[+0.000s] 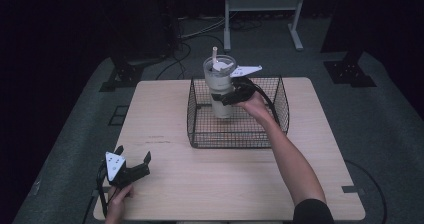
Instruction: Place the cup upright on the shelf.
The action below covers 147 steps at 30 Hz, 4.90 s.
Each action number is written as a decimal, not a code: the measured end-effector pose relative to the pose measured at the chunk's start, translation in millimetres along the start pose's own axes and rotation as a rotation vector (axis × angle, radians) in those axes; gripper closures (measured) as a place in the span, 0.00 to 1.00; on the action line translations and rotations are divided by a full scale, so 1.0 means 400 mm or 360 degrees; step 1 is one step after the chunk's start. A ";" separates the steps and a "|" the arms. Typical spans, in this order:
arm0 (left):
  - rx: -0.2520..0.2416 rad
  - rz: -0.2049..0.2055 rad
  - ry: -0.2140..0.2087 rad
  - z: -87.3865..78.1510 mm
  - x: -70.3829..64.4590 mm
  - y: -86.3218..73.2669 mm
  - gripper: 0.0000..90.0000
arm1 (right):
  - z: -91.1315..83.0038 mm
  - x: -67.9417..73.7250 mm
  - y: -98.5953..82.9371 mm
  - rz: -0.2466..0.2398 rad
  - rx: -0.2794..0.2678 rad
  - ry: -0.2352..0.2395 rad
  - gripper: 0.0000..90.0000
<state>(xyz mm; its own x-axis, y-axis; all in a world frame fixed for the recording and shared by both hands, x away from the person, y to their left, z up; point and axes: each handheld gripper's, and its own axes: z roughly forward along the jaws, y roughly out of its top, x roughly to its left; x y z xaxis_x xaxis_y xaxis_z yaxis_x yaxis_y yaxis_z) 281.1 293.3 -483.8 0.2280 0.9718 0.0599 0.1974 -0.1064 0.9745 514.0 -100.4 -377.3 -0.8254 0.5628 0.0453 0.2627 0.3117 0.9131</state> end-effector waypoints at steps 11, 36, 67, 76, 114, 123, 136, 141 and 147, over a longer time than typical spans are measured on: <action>-0.0007 0.0001 0.0000 0.001 0.000 -0.001 0.00 | 0.034 -0.002 -0.025 0.0035 0.0081 0.0052 0.10; -0.0008 0.0011 -0.0001 0.000 -0.001 -0.001 0.00 | 0.062 -0.013 -0.091 -0.0018 0.0171 0.0079 0.10; -0.0005 0.0012 0.0000 0.000 -0.002 -0.001 0.00 | 0.035 -0.017 -0.103 -0.0127 0.0216 0.0106 0.09; -0.0004 0.0013 0.0001 0.000 -0.003 -0.001 0.00 | 0.020 -0.018 -0.105 -0.0153 0.0243 0.0101 0.09; -0.0004 0.0014 0.0001 0.002 -0.003 0.000 0.00 | -0.073 -0.028 -0.137 -0.0064 0.0266 0.0007 0.10; -0.0004 0.0018 0.0000 0.002 -0.003 0.000 0.00 | -0.101 -0.018 -0.113 -0.0077 0.0292 -0.0026 0.10; -0.0002 0.0022 0.0003 0.002 -0.004 0.000 0.00 | -0.153 -0.005 -0.089 -0.0045 0.0341 -0.0075 0.10; -0.0003 0.0021 0.0003 0.001 -0.006 -0.001 0.00 | -0.168 0.000 -0.089 -0.0013 0.0357 -0.0087 0.10; -0.0005 0.0025 0.0002 0.001 -0.006 -0.001 0.00 | -0.189 0.014 -0.092 0.0031 0.0342 -0.0099 0.10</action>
<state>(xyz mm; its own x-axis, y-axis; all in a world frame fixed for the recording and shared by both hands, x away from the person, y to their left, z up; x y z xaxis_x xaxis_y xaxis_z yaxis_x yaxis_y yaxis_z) 280.8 290.7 -484.3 0.2299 0.9703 0.0754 0.1907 -0.1209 0.9742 461.9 -166.4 -380.2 -0.7883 0.6145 0.0309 0.3842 0.4525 0.8047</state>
